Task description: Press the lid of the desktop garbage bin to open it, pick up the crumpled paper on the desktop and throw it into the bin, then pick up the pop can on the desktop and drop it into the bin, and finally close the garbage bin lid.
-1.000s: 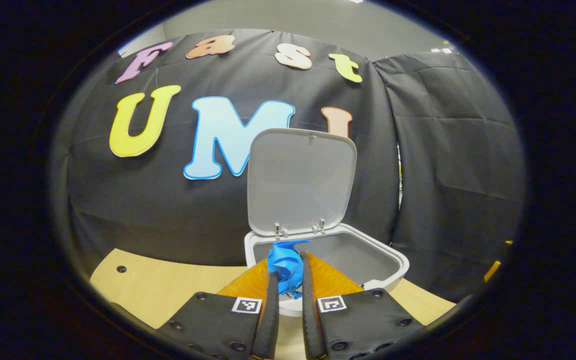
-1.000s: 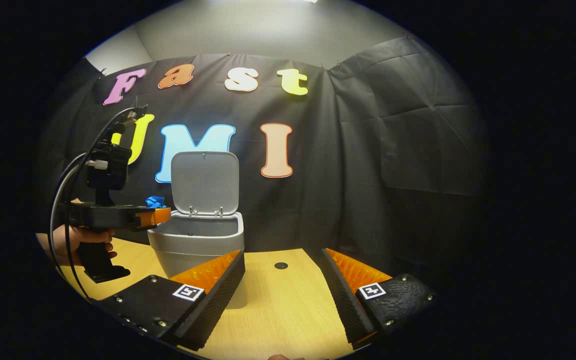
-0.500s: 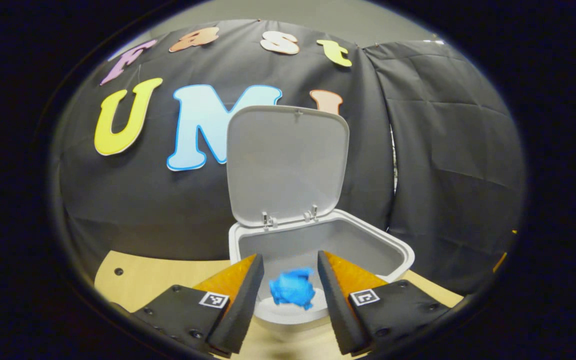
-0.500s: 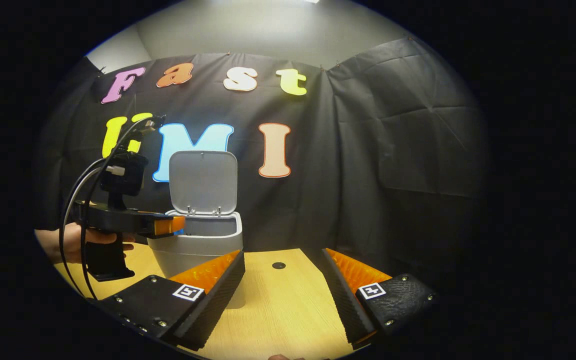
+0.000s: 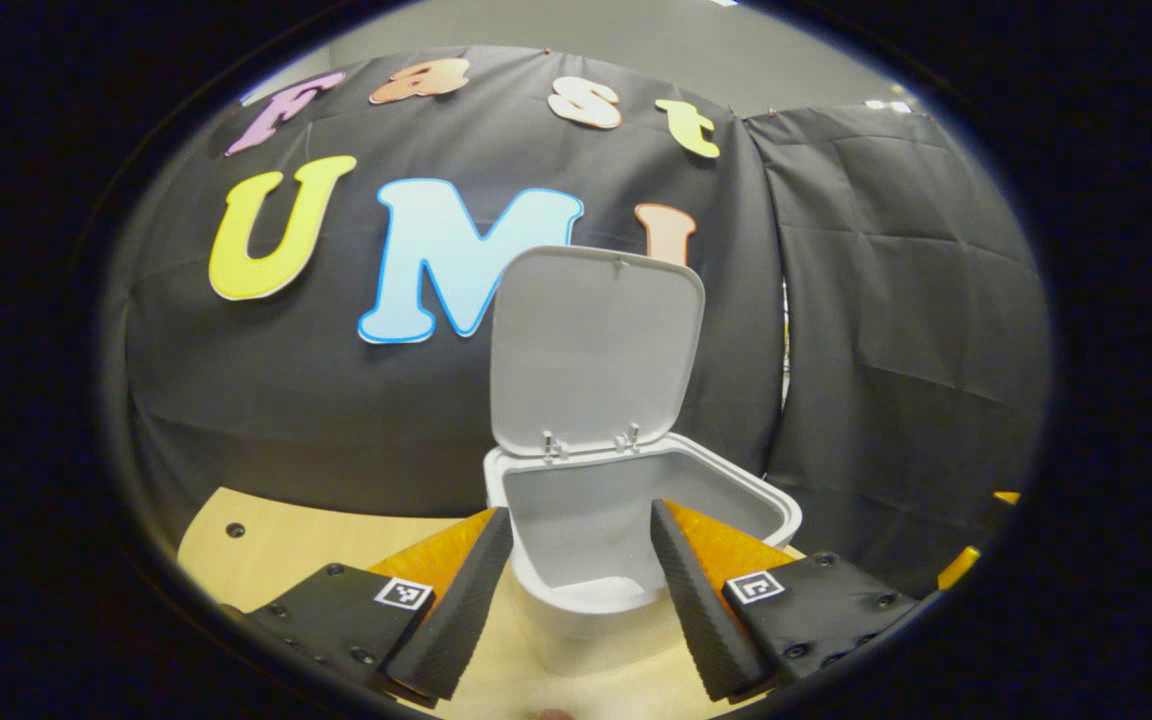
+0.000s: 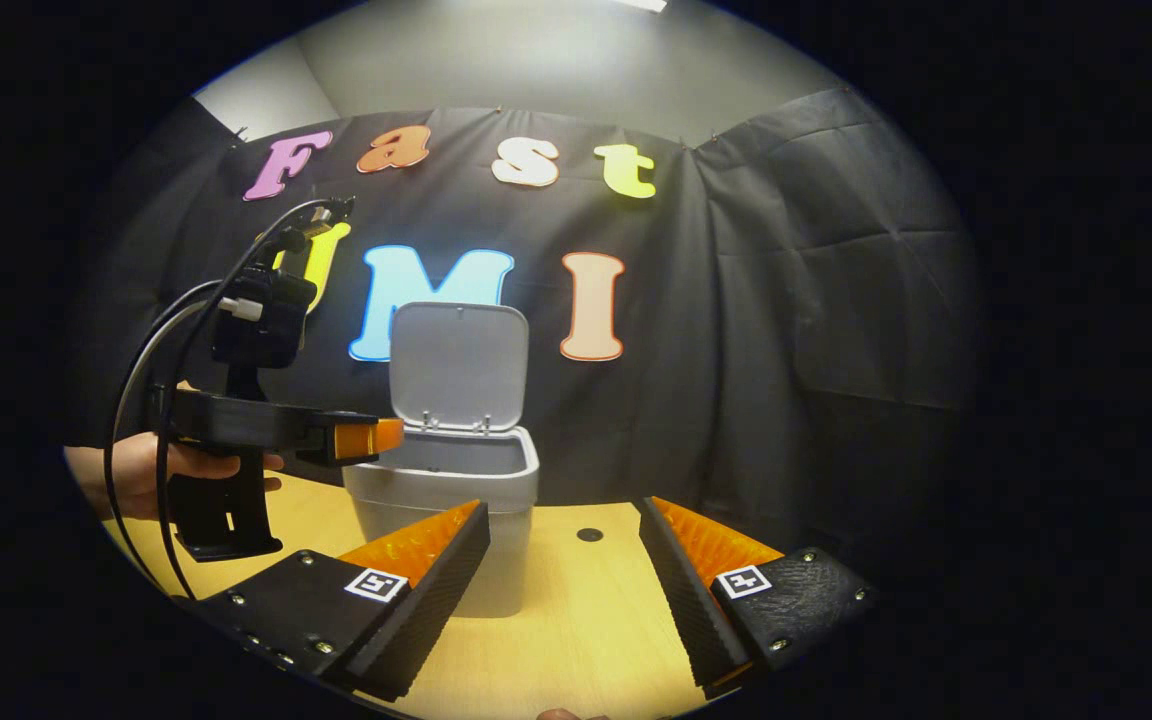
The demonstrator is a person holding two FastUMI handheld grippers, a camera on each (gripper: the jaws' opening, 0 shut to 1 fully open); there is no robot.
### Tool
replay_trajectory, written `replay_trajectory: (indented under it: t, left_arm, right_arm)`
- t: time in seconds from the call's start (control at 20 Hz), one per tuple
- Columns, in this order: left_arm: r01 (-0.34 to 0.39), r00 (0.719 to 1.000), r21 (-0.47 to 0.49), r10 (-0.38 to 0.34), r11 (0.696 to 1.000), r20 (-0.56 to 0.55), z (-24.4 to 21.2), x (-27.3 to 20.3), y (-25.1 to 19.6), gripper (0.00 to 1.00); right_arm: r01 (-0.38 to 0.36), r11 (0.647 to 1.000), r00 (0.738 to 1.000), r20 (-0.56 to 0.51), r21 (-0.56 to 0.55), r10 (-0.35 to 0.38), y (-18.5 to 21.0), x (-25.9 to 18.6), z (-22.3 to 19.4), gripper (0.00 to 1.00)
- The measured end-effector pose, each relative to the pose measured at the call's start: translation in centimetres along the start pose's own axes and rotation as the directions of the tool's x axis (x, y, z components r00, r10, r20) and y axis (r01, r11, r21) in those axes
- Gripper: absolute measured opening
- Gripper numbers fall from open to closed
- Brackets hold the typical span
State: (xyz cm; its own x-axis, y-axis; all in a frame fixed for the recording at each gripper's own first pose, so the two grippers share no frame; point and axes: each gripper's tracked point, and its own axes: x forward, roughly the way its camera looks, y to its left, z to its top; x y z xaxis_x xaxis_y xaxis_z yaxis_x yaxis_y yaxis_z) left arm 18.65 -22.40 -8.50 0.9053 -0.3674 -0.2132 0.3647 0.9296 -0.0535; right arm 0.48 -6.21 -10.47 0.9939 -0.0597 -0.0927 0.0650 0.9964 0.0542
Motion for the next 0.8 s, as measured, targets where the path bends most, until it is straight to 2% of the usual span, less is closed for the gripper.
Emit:
replay_trajectory:
  t: [0.05, 0.1, 0.35, 0.8]
  left_arm:
    - [-0.011, 1.0, 0.003, 0.011, 1.0, 0.01, 0.2, -0.8, 0.6, 0.94]
    - [-0.025, 0.999, 0.006, 0.025, 1.0, 0.02, 0.4, -1.7, 1.4, 0.91]
    - [-0.105, 0.993, 0.02, 0.104, 0.994, 0.054, 0.0, -6.4, 5.3, 0.94]
    - [-0.229, 0.969, 0.011, 0.226, 0.973, 0.102, -0.9, -14.0, 10.7, 0.94]
  right_arm:
    - [-0.022, 1.0, 1.0, 0.002, -0.001, 0.022, 0.8, -0.1, 0.1, 0.96]
    - [-0.047, 0.999, 0.999, 0.002, -0.002, 0.047, 1.8, 0.0, 0.0, 0.96]
    - [-0.179, 0.984, 0.984, -0.026, -0.025, 0.179, 6.9, -0.4, -1.3, 0.97]
    - [-0.387, 0.921, 0.92, -0.08, -0.036, 0.384, 15.1, -2.0, -4.0, 0.97]
